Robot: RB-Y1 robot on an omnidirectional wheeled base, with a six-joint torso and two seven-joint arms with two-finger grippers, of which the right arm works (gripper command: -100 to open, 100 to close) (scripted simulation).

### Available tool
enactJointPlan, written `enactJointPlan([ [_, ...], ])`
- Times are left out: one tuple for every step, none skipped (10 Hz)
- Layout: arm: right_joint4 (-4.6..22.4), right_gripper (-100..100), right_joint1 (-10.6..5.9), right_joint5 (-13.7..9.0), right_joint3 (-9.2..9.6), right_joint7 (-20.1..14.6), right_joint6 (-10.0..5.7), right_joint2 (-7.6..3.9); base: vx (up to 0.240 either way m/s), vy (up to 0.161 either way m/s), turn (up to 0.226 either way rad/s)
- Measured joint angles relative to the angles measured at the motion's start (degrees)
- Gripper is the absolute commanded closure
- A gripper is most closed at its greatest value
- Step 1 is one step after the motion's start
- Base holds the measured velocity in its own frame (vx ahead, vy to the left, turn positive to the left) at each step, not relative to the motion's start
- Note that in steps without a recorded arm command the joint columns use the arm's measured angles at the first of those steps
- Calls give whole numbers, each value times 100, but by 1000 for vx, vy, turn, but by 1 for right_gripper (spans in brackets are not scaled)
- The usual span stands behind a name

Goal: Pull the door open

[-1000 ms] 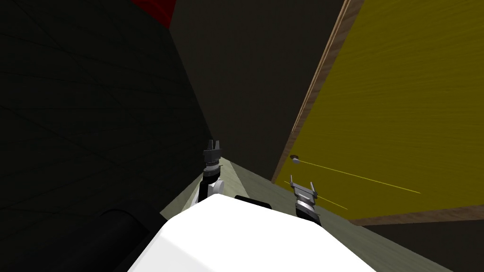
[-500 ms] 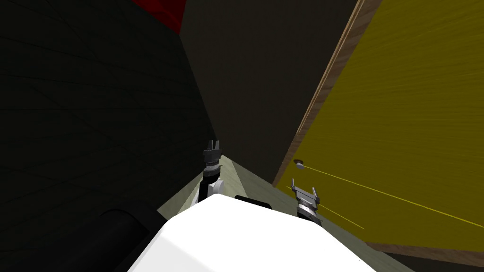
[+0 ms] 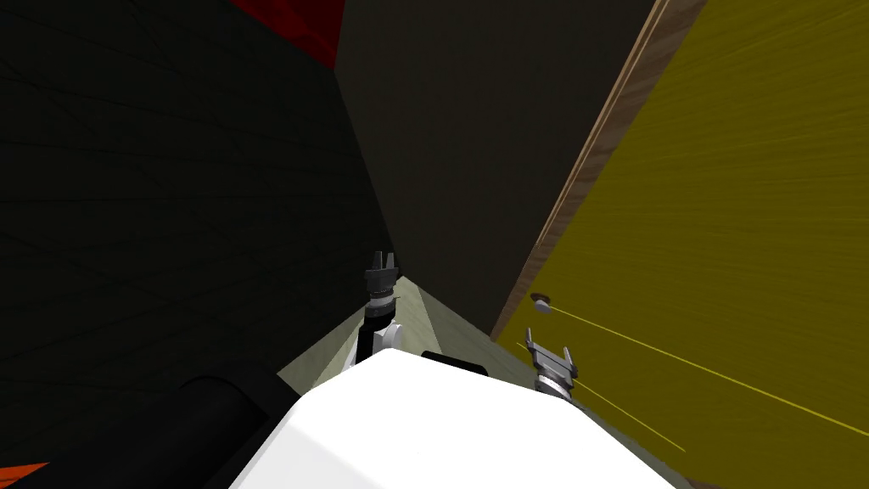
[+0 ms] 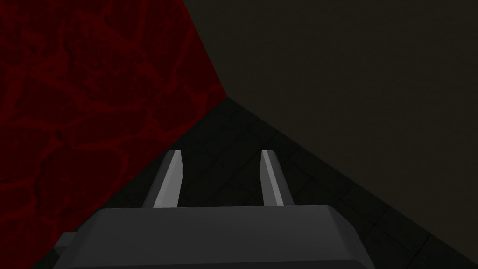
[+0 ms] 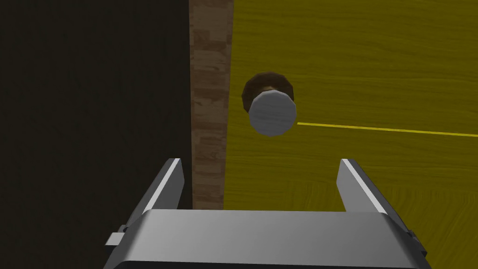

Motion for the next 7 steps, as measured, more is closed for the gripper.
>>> enactJointPlan([
  [125, -100, -30, -53, -3, -107, -33, -8, 40, -116, 171],
  [255, -100, -63, -102, 0, -211, -72, -2, 19, -110, 124],
  [326, -100, -63, -156, -4, -314, -87, -15, -2, -129, 152],
  [389, -100, -53, -216, -6, -417, -92, -20, -1, -66, 37],
  [396, -100, -53, -222, -7, -441, -94, -21, 132, -10, 37],
  [489, -100, -62, -239, -27, -542, -115, -131, 187, -24, 35],
  [603, -100, -87, -252, -45, -670, -152, -223, 207, -18, 42],
])
